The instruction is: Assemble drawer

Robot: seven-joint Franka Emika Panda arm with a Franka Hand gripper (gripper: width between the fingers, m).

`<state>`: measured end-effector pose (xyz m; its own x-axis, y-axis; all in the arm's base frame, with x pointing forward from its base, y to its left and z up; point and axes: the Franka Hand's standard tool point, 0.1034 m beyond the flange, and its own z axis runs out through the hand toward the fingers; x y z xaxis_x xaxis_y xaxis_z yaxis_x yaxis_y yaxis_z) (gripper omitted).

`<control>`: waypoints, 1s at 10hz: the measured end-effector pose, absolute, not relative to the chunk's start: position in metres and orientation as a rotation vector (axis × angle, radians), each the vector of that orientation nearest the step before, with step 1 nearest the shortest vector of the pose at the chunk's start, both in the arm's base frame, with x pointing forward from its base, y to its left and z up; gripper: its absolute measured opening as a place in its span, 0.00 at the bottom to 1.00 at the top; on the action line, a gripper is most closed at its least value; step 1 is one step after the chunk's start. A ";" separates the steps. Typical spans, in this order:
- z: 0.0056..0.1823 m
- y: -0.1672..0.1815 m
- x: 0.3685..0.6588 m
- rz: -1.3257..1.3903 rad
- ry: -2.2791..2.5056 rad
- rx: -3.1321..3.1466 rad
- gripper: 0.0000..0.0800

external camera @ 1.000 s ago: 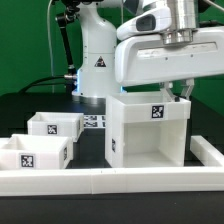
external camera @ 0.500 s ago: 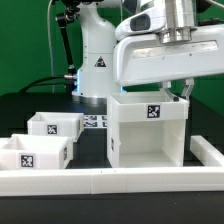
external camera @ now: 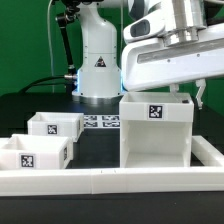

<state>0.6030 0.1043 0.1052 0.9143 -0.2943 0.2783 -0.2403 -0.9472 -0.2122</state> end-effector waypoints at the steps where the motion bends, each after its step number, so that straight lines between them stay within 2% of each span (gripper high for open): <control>1: 0.107 0.100 0.606 -0.464 0.467 -2.884 0.06; 6: 0.113 0.100 0.611 -0.467 0.715 -2.783 0.06; 10: 0.114 0.092 0.615 -0.408 1.090 -2.642 0.07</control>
Offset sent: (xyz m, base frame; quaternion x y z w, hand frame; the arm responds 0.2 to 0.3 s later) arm 0.0000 0.0000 0.0000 0.0000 0.0000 0.1296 0.9916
